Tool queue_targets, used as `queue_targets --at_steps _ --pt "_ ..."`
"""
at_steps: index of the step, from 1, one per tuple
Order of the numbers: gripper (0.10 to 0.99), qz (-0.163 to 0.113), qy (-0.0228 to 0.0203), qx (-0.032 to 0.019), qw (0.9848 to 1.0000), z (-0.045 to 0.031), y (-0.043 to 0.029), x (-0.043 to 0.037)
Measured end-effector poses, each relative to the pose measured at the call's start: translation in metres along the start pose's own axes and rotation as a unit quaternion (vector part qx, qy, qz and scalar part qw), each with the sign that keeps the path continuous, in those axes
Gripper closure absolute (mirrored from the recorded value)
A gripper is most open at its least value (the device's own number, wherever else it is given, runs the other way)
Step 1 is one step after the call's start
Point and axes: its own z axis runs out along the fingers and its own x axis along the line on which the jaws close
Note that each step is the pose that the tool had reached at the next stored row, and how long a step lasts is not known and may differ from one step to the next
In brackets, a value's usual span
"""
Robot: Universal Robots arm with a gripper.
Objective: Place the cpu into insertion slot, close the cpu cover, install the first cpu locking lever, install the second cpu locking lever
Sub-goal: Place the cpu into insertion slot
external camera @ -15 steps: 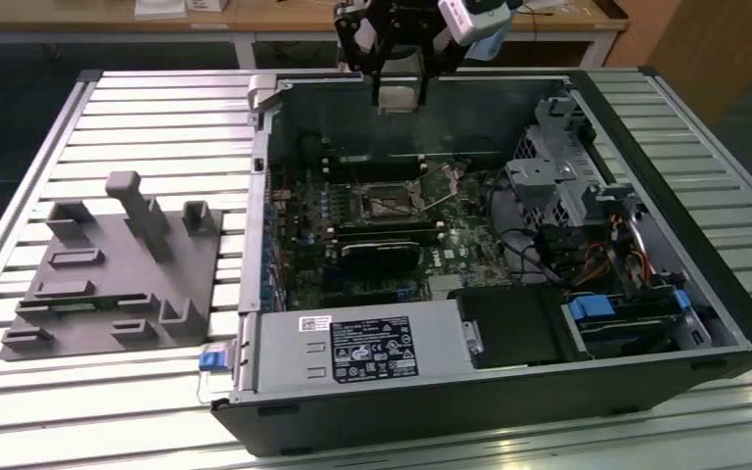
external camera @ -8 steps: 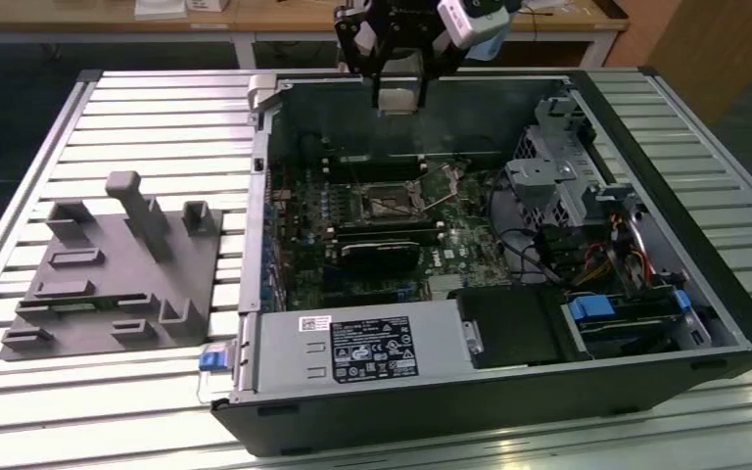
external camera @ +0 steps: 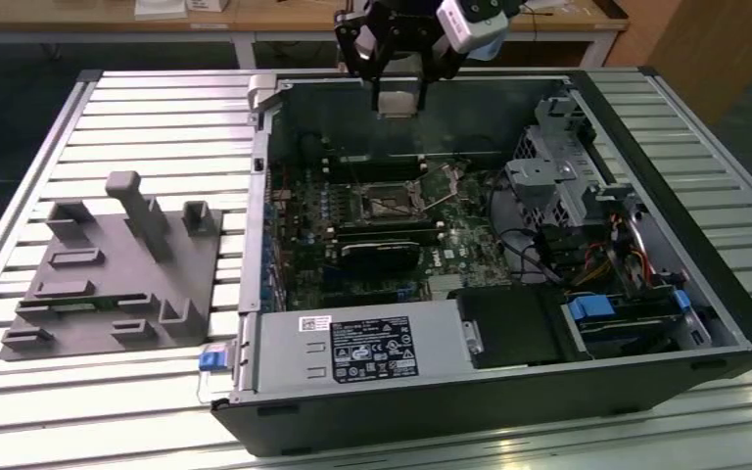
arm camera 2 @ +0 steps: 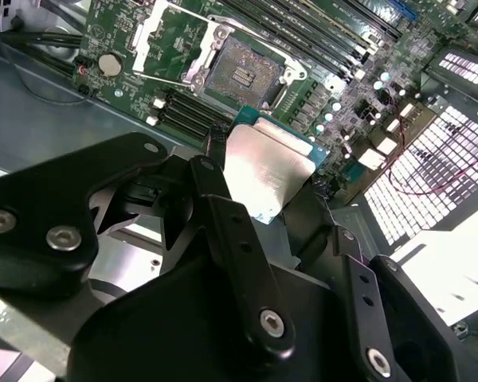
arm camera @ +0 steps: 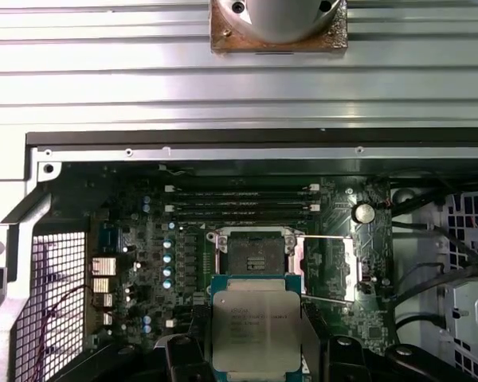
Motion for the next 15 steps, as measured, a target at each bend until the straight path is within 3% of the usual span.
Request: queue_targets --at_steps 15 --pt "0.553 0.0 0.0 -0.0001 1.0 0.0092 -0.0008 -0.0002"
